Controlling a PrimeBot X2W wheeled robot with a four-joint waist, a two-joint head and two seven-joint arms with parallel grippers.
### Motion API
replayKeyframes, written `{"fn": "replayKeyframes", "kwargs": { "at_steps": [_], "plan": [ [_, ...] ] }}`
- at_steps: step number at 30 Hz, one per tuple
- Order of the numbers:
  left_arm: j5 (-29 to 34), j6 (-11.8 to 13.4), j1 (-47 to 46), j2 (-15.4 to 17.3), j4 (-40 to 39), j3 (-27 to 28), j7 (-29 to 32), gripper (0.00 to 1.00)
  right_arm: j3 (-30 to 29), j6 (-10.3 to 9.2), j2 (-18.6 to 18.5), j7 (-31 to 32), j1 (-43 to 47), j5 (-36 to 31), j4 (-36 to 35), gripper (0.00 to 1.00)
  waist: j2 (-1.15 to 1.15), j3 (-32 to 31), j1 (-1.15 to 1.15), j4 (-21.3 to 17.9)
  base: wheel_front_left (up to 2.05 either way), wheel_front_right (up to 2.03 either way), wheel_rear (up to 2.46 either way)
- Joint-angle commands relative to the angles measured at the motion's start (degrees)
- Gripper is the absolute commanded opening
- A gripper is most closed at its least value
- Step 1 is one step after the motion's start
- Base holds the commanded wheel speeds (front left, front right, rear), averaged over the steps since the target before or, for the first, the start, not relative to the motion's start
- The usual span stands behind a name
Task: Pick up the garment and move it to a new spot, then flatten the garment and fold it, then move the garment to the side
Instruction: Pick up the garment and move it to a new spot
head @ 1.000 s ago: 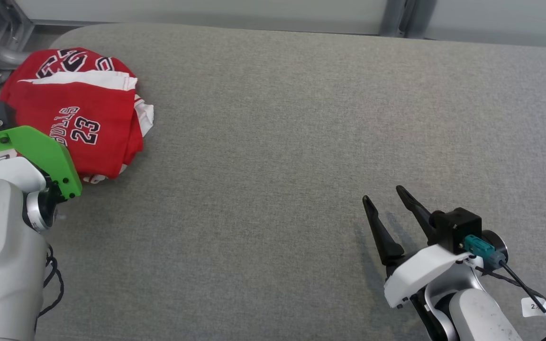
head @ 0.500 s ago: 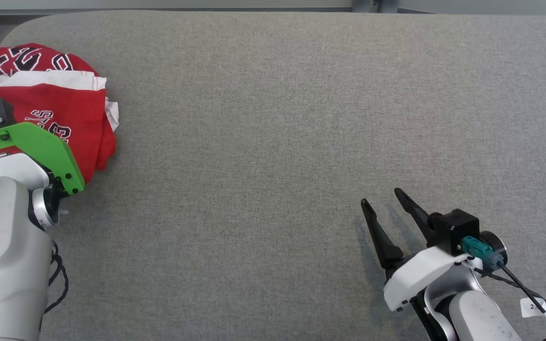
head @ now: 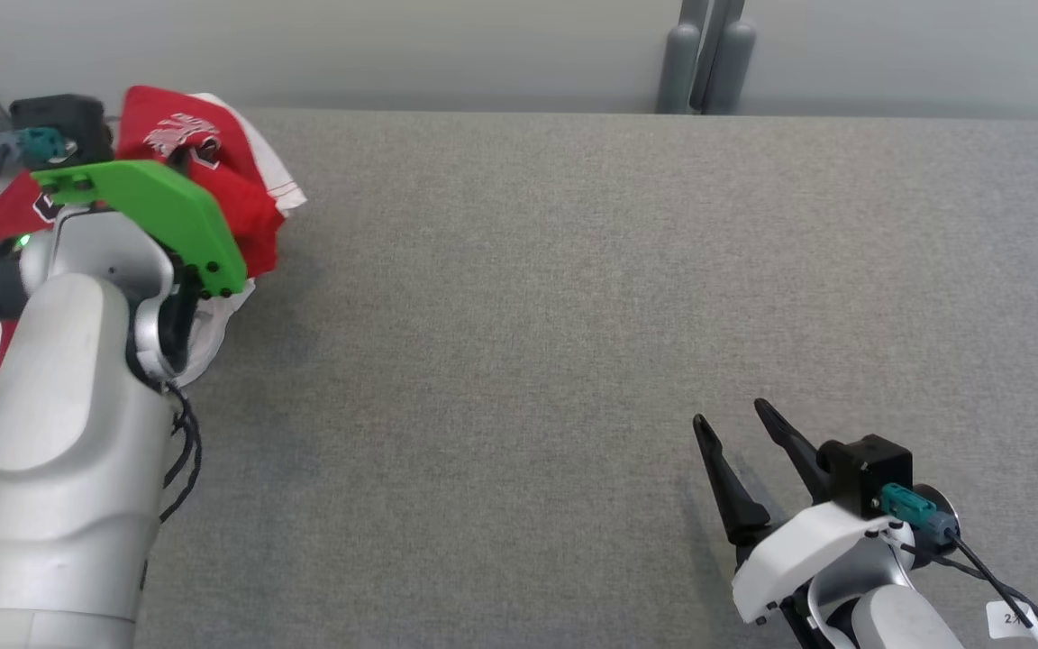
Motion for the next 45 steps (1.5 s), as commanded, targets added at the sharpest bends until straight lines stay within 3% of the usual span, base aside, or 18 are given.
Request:
{"fn": "replayKeyframes", "kwargs": {
  "at_steps": [1, 13, 20, 26, 31, 34, 43, 44, 45],
  "plan": [
    [-0.2, -0.5, -1.1, -0.7, -0.8, -0.5, -0.4, 0.0, -0.2, -0.02, -0.1, -0.5, 1.0, 0.6, 0.4, 1.0, 0.0, -2.8, 0.0, -1.8, 0.0, 0.0, 0.0],
    [-4.3, -7.0, -4.2, -9.6, -4.9, -6.6, -3.8, 0.0, -0.7, -0.02, 0.1, -1.7, 1.5, 2.0, 1.5, 1.0, 0.0, -5.5, 0.0, -13.1, 0.0, 0.0, 0.0],
    [-9.4, -8.3, -3.4, -10.9, -6.0, -12.3, -7.0, 0.0, 0.1, -0.02, 0.1, -2.6, 0.5, 3.1, 2.2, 1.0, 0.0, -4.5, 0.0, -19.6, 0.0, 0.0, 0.0],
    [-17.4, -5.5, -2.9, -10.9, -7.5, -21.0, -8.6, 0.0, 0.2, -0.02, 0.1, -3.9, -0.3, 3.9, 3.3, 1.0, 0.0, -2.8, 0.0, -24.2, 0.0, 0.0, 0.0],
    [-22.3, -2.5, -2.7, -10.8, -5.9, -24.7, -11.1, 0.0, 0.0, -0.02, 0.1, -5.0, -0.9, 4.2, 4.1, 1.0, 0.0, -1.0, 0.0, -25.1, 0.0, 0.0, 0.0],
    [-22.4, -1.2, -0.9, -10.6, -2.3, -25.2, -12.0, 0.0, -0.2, -0.01, 0.1, -5.5, -1.0, 4.4, 4.6, 1.0, 0.0, -0.4, 0.0, -24.7, 0.0, 0.0, 0.0],
    [-23.5, 1.7, 5.4, -5.6, 8.9, -21.8, -16.2, 0.0, -0.6, -0.02, 0.1, -6.0, -1.7, 4.0, 5.2, 1.0, 0.0, 0.0, 0.0, -21.0, 0.0, 0.0, 0.0],
    [-23.6, 1.9, 6.2, -5.2, 9.8, -21.6, -16.6, 0.33, -0.6, -0.02, 0.1, -6.0, -1.8, 4.0, 5.3, 1.0, 0.0, 0.0, 0.0, -20.5, 0.0, 0.0, 0.0],
    [-23.9, 1.9, 6.6, -4.9, 10.6, -21.3, -16.9, 0.89, -0.7, -0.02, 0.1, -6.0, -1.7, 4.0, 5.3, 1.0, 0.0, -0.1, 0.0, -20.1, 0.0, 0.0, 0.0]
  ]
}}
